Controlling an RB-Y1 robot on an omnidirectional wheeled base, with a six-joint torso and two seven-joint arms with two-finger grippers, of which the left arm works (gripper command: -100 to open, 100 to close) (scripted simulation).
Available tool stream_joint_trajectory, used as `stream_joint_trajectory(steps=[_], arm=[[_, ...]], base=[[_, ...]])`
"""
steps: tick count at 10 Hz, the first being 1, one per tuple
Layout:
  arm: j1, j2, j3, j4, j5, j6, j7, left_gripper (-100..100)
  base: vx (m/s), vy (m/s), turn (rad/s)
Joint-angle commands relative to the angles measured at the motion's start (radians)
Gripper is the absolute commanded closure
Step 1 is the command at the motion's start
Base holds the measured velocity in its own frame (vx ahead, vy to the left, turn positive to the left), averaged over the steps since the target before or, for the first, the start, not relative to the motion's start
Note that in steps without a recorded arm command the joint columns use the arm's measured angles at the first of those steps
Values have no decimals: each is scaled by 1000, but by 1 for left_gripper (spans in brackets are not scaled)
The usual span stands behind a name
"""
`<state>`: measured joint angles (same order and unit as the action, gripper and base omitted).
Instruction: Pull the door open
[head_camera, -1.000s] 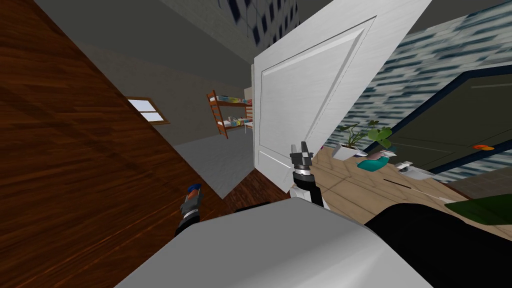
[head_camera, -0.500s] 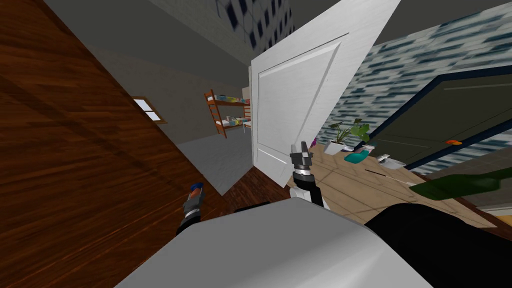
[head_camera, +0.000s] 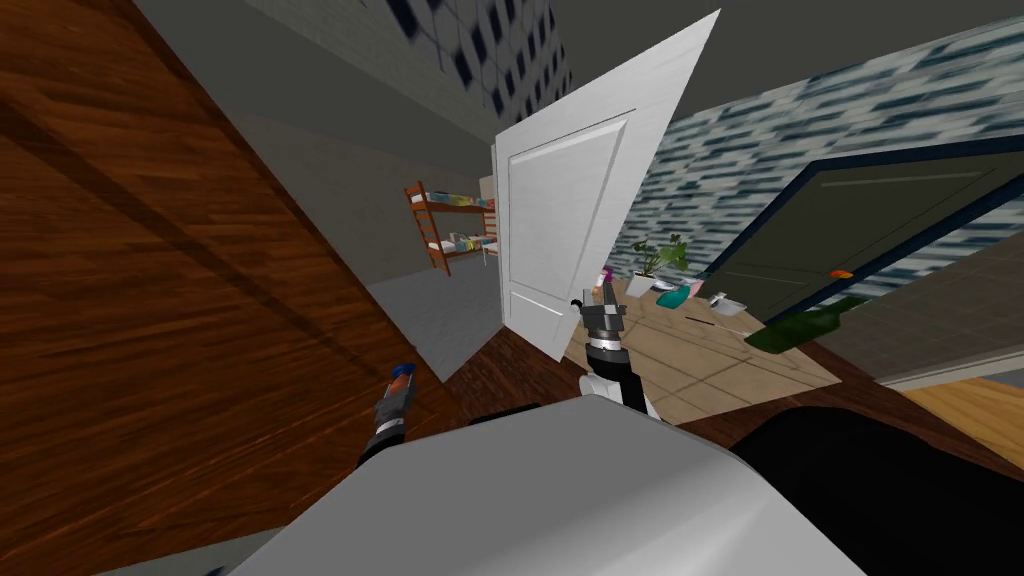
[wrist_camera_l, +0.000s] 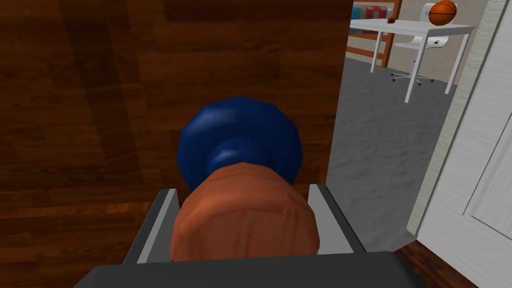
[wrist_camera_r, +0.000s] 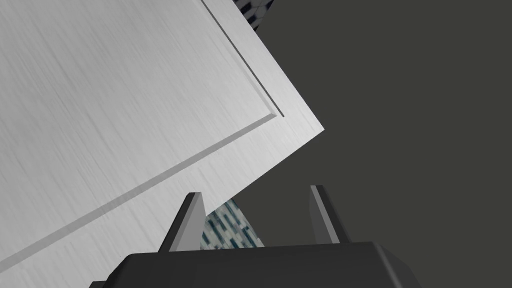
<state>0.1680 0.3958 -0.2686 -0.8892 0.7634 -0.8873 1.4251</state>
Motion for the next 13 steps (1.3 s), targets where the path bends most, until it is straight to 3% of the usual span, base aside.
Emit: stream_joint_trajectory(steps=[1,2,3,9,10,13], arm=[[0,0,0,0,0,0,0,100],[12,16,-24,-2,-12,-12,25,100],[14,20,-29,-3,-14,-15,31,100],[52,86,-99,-17,-50,-64,113,100],[47,77,-93,-13,-47,-58,103,100],[72,109,-134,-8,-65,-100,145,100]], base=[[-106,9,-31],[-170,7,-125],[-218,4,-113],[-235,20,-109],[-120,19,-37],[-195,14,-131]])
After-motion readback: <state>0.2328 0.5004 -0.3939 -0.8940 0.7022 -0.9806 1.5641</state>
